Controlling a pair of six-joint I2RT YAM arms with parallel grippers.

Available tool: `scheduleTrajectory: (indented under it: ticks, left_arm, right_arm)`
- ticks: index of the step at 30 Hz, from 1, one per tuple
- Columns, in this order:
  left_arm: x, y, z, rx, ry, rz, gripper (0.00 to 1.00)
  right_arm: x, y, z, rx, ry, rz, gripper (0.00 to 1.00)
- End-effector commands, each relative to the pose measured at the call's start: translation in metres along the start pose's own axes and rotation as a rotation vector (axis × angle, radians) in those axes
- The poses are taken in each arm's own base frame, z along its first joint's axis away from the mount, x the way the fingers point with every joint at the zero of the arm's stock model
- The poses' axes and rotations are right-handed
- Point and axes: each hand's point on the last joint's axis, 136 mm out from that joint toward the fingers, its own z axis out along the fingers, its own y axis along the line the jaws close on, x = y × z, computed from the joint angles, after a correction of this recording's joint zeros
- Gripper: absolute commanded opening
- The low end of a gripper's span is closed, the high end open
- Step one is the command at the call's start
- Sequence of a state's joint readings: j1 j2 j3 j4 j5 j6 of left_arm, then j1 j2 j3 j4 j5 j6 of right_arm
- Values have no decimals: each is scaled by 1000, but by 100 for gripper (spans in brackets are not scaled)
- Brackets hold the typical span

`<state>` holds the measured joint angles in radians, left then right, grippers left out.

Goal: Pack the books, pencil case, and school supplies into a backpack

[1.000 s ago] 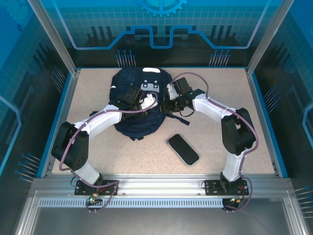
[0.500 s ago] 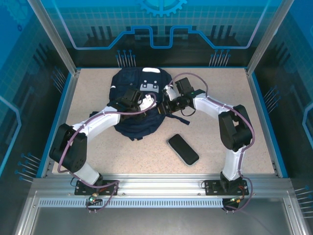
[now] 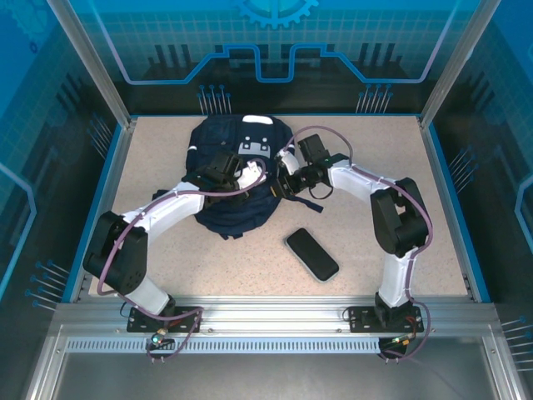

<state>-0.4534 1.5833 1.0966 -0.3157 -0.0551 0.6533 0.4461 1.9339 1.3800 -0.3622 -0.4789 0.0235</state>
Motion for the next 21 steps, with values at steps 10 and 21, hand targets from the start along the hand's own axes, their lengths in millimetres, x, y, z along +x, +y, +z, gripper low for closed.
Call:
scheduleTrajectory:
  ticks: [10,21]
  left_arm:
    - [-26,11,-20,-28,-106,-44,8]
    - [-26,15,-14,-40,-97,-119,4]
  right_arm:
    - [7,-13,10,84,41,-21,24]
    - [1,2,-6,86,4,-52,0]
